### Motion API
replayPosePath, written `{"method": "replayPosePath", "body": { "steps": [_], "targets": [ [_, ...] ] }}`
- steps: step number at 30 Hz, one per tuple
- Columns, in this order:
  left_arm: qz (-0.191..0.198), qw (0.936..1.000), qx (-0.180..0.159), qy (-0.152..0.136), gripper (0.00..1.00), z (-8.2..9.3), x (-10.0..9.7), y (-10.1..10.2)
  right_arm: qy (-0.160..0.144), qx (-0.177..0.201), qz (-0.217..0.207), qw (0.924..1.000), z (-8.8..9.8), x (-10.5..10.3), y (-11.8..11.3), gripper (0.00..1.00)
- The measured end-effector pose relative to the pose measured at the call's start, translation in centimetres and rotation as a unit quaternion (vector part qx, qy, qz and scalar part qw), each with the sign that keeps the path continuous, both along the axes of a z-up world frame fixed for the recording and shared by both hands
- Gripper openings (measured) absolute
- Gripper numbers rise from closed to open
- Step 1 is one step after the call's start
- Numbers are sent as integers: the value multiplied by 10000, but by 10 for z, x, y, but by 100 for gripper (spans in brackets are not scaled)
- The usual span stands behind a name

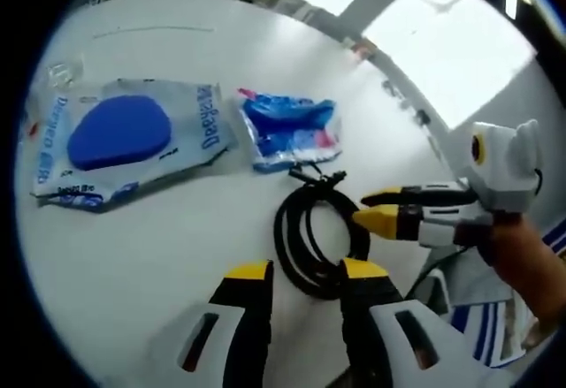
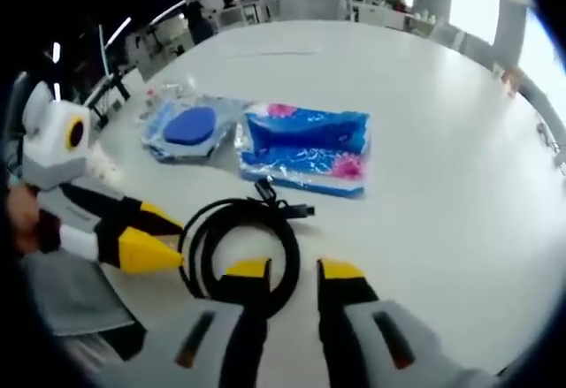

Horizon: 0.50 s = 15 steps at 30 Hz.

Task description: Arrange the tabletop items into an orderly group along one side of the table until the central work area is clear of visible clutter.

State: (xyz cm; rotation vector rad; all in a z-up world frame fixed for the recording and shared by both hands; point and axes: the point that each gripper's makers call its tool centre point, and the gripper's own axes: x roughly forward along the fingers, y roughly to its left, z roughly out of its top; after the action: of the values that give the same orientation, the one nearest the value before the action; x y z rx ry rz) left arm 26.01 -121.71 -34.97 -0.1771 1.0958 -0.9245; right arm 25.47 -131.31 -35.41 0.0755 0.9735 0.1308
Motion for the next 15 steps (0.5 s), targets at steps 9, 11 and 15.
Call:
{"method": "replayPosePath", "body": {
  "steps": [9,11,15],
  "targets": [
    [-12,9998,-86,-165,37,8,2,2,-181,-13,36,9998,11,4,2,26],
    [-20,9998,-94,-196,40,10,3,2,-213,-18,54,9998,13,5,3,28],
    [-130,9993,-107,-322,46,13,3,4,-302,-35,91,9995,19,8,5,28]
  ]
}}
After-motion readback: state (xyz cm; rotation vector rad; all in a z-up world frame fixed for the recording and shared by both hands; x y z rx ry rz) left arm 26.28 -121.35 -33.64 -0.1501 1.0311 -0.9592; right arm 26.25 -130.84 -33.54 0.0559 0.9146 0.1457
